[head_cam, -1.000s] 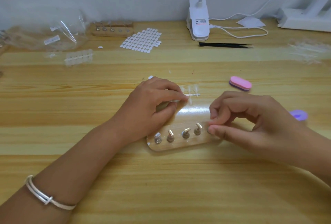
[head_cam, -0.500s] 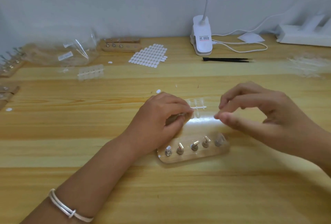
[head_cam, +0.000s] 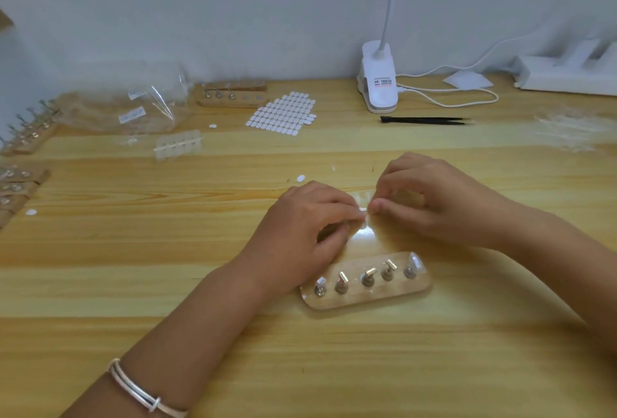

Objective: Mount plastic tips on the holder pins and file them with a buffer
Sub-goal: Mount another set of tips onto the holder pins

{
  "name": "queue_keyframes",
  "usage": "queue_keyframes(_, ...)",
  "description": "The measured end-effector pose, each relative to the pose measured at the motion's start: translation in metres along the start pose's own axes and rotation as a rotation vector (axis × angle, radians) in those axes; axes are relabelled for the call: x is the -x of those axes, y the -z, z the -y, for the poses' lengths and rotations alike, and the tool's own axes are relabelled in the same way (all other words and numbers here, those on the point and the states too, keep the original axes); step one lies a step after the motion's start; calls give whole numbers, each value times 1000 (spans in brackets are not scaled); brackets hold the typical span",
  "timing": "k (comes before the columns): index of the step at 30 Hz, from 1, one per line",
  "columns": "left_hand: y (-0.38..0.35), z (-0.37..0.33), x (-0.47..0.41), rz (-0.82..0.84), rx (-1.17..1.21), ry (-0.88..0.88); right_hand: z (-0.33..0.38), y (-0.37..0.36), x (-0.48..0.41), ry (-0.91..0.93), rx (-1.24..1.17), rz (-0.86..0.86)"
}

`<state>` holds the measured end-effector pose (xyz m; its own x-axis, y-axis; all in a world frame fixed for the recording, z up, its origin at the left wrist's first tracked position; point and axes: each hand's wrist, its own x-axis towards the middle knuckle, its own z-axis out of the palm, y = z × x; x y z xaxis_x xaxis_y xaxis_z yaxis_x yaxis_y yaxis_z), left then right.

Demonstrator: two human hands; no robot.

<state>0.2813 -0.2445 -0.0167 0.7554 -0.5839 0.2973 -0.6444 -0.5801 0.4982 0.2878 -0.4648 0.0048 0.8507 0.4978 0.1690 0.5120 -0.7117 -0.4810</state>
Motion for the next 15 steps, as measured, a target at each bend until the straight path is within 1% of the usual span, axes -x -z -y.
queue_keyframes(4,0,-3,4,5,-72,-38,2,-8,0,14,56,-81)
queue_keyframes(7,-1,-6,11,30,-110,-39,2,-11,4,25,78,-103)
queue_keyframes(9,1,-5,15,73,-73,-11,1,-10,6,30,68,-96)
queue_keyframes(13,10,-6,21,149,91,58,0,-11,13,9,64,-74)
queue_keyframes(15,13,-10,26,136,89,68,0,-14,16,-6,73,-72)
